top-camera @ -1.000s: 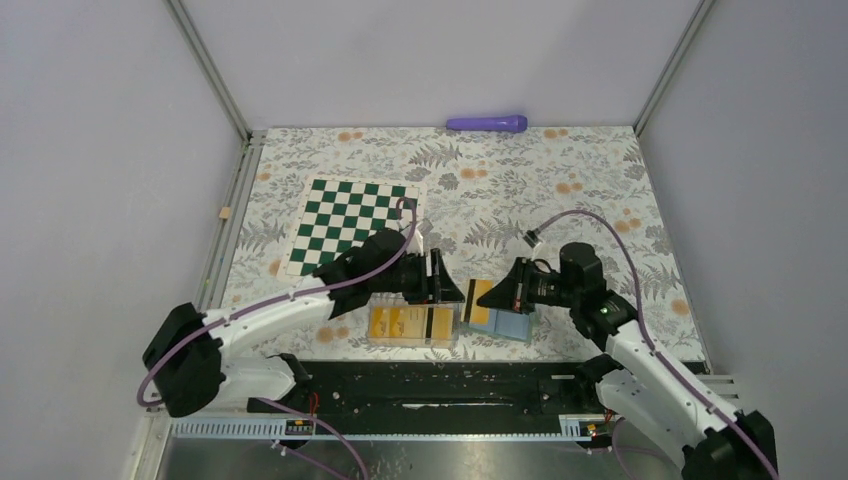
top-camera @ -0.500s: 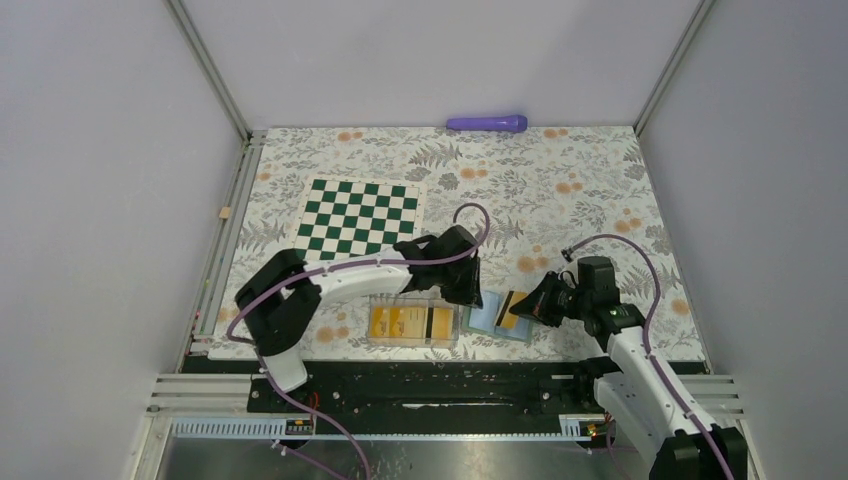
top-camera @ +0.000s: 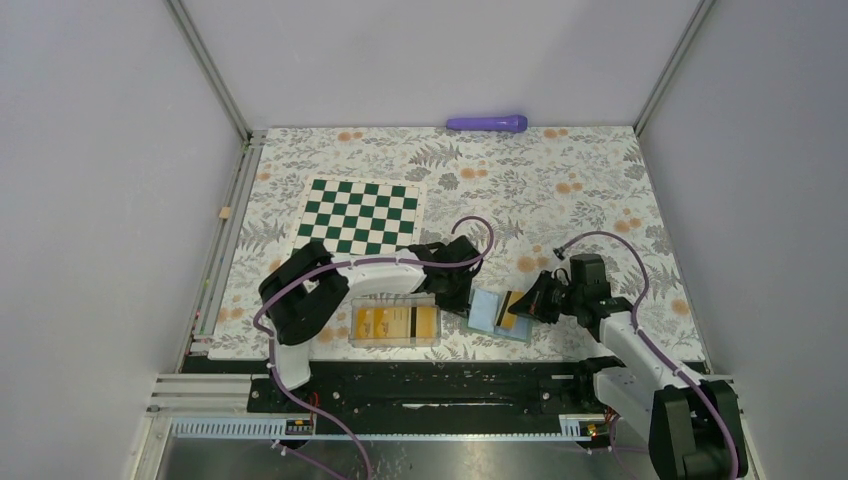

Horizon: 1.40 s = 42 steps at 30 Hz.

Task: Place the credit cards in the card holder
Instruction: Insert the credit card into the card holder.

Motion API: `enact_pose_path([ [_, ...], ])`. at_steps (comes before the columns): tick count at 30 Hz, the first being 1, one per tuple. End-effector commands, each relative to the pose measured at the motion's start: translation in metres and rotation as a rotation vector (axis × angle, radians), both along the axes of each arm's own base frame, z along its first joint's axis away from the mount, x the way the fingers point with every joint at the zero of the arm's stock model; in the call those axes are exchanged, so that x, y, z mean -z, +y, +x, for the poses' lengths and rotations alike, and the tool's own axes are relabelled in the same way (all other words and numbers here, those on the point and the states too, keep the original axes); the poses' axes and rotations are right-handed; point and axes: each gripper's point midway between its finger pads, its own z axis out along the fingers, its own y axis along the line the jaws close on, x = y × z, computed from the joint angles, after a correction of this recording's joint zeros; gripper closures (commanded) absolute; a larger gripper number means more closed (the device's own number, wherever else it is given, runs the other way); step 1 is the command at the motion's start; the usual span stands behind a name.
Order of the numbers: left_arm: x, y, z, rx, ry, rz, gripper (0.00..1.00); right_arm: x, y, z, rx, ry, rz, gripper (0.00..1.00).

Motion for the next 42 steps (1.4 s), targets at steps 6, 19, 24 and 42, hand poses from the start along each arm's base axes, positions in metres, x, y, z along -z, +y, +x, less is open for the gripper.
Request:
enact_pose_path([
  [6,0.019,0.013,0.0,0.015,0.005,0.096,0.94,-0.008,0.005,0.027,-0.033,-0.117,0.015,1.0],
  [19,0.024,0.012,-0.007,0.034,0.037,0.095,0.98,0.002,0.019,0.03,-0.037,-0.092,0.121,1.0],
  [24,0.024,0.013,-0.007,0.035,0.041,0.099,0.99,0.009,0.021,0.025,-0.025,-0.048,0.151,1.0],
  [42,0.028,0.023,-0.011,0.033,0.05,0.138,1.0,0.026,-0.005,0.031,0.101,-0.022,-0.025,1.0],
])
